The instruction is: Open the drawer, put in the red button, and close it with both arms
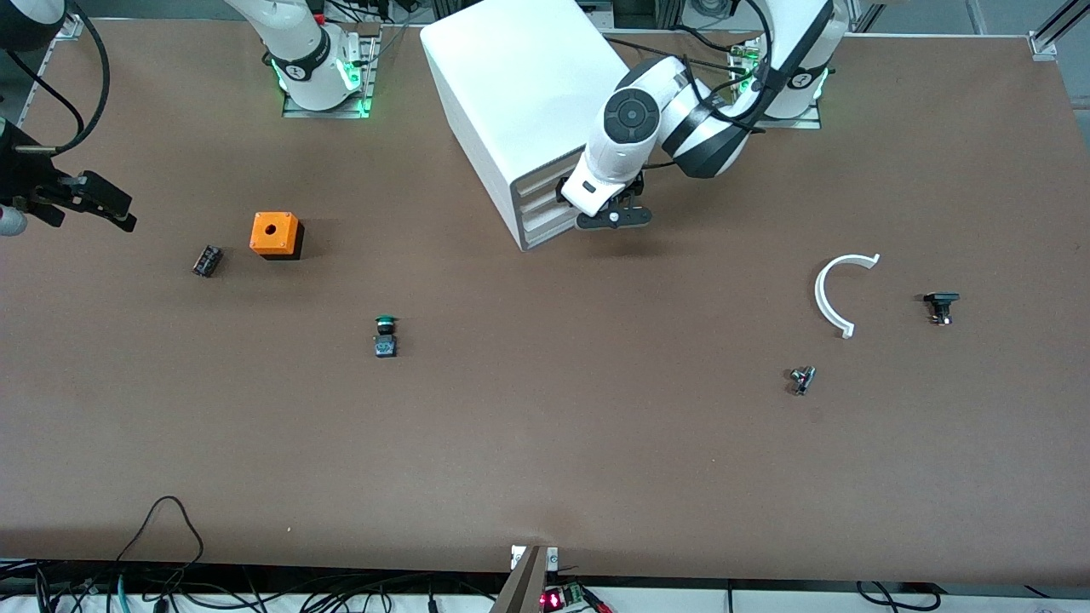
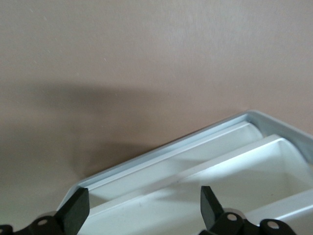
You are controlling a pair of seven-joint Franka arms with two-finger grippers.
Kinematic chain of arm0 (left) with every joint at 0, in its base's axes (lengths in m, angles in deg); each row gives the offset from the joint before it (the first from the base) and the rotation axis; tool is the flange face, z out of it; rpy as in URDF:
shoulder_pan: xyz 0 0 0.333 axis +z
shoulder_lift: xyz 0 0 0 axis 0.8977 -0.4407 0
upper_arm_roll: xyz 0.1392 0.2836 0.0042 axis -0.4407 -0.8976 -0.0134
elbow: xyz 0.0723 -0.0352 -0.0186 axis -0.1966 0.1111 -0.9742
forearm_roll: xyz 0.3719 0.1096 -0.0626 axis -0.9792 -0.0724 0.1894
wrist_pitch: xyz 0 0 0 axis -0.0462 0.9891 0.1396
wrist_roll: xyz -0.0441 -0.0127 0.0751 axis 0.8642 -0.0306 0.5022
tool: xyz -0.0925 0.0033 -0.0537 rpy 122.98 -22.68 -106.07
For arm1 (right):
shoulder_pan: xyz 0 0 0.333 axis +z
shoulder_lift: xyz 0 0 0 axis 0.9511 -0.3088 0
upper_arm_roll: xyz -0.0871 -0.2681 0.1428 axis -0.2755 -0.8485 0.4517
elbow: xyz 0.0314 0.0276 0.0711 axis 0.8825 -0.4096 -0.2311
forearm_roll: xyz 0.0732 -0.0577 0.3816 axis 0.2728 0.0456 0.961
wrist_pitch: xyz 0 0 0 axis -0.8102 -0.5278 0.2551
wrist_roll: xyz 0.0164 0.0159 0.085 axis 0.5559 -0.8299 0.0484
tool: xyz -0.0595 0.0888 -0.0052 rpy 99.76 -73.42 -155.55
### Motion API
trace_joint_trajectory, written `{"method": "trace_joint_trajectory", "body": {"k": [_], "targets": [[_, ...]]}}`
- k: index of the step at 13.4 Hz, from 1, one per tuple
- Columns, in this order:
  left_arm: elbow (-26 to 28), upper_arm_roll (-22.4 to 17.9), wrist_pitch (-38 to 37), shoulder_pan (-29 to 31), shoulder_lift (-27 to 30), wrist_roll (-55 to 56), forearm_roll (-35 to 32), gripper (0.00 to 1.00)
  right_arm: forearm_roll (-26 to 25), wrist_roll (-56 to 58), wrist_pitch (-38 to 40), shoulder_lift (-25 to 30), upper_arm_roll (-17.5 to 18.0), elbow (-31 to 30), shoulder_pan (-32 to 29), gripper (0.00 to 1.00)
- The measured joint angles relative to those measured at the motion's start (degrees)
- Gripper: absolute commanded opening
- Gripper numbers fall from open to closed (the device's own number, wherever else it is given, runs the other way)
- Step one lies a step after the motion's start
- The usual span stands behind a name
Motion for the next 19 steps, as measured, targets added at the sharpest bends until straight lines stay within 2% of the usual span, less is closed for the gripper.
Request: {"method": "trace_joint_trajectory", "body": {"k": [3,6,8,11,14,16,19], "targets": [[-0.79,-1.54,-0.04,4.51,4.4,-2.17,-0.01,1.0,0.0,0.02,1.54,-0.08,-0.02,0.2,0.0,1.0],[-2.79,-5.81,-0.7,12.3,10.86,-10.23,-0.01,1.0,0.0,0.02,1.95,-0.11,0.01,0.41,0.01,1.0],[-4.25,-10.35,-2.79,15.88,15.54,-15.22,-0.01,1.0,0.0,0.02,2.04,-0.15,0.02,0.63,0.01,1.0],[-12.04,-18.86,-16.49,17.51,19.95,-27.45,0.0,1.0,0.0,0.02,2.1,-0.2,0.02,0.76,0.01,1.0],[-18.34,-25.82,-23.01,17.64,20.82,-41.75,-0.21,1.0,0.0,0.02,2.13,-0.22,0.03,0.8,0.02,1.0],[-20.15,-27.81,-24.91,17.69,20.86,-46.32,-1.03,1.0,0.0,0.03,2.13,-0.22,0.03,0.83,0.02,1.0],[-21.5,-28.3,-26.51,17.69,20.91,-51.33,-2.6,1.0,0.0,0.07,2.15,-0.23,0.03,0.84,0.02,1.0]]}}
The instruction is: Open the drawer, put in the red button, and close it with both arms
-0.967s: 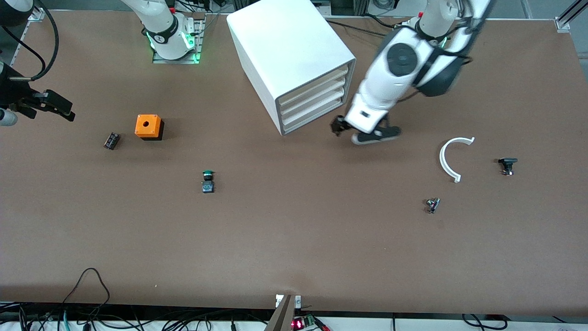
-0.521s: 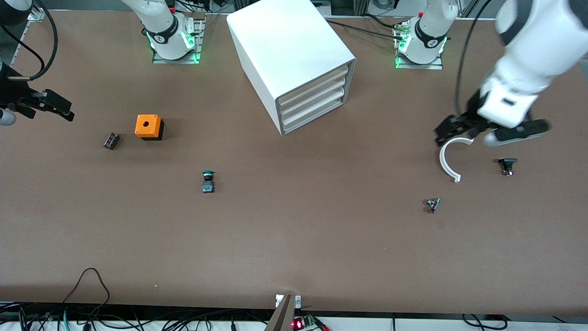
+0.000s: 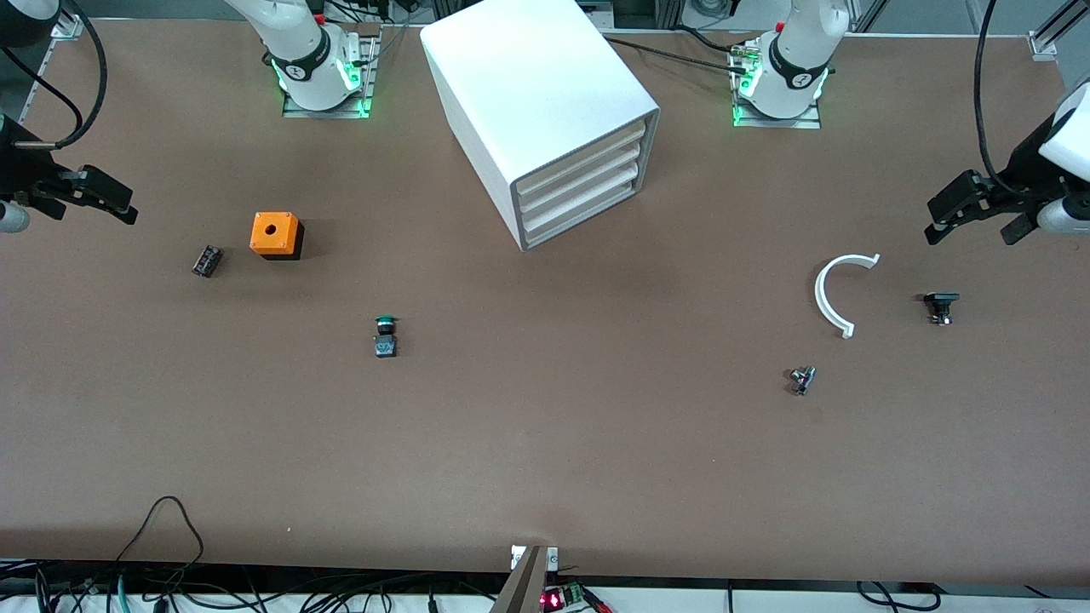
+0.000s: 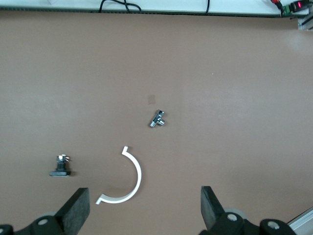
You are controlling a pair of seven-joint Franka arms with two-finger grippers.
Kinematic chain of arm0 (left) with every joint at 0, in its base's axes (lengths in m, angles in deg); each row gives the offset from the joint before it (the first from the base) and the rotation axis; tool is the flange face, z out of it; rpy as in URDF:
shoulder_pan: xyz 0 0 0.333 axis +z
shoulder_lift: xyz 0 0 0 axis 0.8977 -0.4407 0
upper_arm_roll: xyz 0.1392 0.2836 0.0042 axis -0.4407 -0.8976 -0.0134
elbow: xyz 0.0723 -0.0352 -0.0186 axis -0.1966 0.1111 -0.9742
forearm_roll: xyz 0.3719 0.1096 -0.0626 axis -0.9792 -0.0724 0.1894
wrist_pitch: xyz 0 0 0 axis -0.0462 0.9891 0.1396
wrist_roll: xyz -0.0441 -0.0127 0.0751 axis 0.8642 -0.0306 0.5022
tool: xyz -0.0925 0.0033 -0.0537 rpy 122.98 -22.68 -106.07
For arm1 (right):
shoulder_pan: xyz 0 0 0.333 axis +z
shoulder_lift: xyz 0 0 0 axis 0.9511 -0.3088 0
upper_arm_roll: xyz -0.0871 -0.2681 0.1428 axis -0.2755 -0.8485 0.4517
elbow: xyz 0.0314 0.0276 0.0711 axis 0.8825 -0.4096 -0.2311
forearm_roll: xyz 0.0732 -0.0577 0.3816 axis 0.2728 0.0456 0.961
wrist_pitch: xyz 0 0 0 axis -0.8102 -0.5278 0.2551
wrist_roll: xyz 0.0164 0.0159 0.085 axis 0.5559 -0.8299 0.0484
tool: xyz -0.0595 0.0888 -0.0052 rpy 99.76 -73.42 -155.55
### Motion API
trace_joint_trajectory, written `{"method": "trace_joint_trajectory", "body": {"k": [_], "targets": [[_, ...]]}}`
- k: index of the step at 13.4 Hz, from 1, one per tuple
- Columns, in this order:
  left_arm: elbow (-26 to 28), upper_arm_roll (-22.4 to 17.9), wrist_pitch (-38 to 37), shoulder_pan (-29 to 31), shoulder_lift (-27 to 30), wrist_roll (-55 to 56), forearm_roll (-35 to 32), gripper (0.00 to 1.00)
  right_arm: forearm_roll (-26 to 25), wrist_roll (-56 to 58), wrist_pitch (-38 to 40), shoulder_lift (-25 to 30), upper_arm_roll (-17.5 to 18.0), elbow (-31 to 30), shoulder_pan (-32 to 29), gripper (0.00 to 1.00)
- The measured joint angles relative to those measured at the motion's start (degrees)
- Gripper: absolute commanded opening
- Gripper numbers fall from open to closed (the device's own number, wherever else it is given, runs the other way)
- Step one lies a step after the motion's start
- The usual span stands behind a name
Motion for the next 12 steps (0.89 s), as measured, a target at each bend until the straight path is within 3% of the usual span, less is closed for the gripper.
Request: {"method": "trace_joint_trajectory", "body": {"k": [6,12], "targets": [[-0.36,-0.54,-4.74,0.0,0.02,-1.5,-0.09,1.0,0.0,0.01,0.01,0.0,0.0,0.0,0.0,1.0],[-1.09,-0.48,-4.87,-0.04,0.03,-2.03,-0.09,1.0,0.0,0.01,0.54,-0.04,0.0,0.0,0.0,1.0]]}}
